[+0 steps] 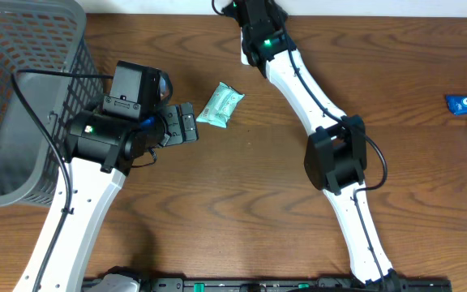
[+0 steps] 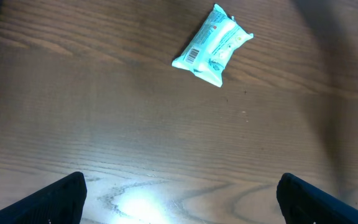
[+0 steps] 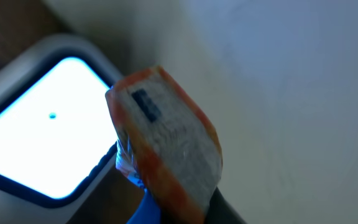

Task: Scan the item barcode
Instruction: 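Raise the orange tissue pack up to the scanner, then carry the tissue pack to the far right and drop it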

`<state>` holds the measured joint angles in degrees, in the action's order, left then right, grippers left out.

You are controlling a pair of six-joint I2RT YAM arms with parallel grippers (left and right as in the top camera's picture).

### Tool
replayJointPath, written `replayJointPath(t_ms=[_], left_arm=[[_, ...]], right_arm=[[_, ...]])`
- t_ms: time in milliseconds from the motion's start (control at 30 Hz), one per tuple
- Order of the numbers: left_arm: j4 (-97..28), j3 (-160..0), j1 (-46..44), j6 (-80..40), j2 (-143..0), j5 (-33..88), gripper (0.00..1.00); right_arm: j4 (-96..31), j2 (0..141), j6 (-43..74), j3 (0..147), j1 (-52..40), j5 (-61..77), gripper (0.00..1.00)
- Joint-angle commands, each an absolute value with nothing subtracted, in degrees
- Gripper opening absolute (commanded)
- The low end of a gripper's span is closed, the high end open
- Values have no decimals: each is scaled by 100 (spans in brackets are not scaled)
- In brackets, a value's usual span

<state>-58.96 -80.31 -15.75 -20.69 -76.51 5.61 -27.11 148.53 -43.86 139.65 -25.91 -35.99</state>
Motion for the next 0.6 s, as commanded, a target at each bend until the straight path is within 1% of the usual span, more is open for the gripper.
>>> replayJointPath(t_ms=[0, 167, 333, 467, 567], left_arm=[[-5911, -8047, -1544, -1973, -7684, 486, 98], [-5913, -8047, -1544, -1973, -7684, 486, 98], [-5911, -8047, -1544, -1973, -7684, 486, 98], [-5911, -8047, -1544, -1973, -7684, 484, 98], [-5911, -8047, -1544, -1973, -7684, 486, 98]], right_arm=[[-2722, 14908, -4504, 14011, -2545, -3771, 1], [-2727, 14864, -4397, 14014, -2504, -3800, 1], [-3055, 14435, -3590, 14014, -2119, -3800, 1], [-3747, 13806, -2646, 14014, -1435, -3548, 1], [-4742, 13288, -1494, 14014, -541, -2998, 1]])
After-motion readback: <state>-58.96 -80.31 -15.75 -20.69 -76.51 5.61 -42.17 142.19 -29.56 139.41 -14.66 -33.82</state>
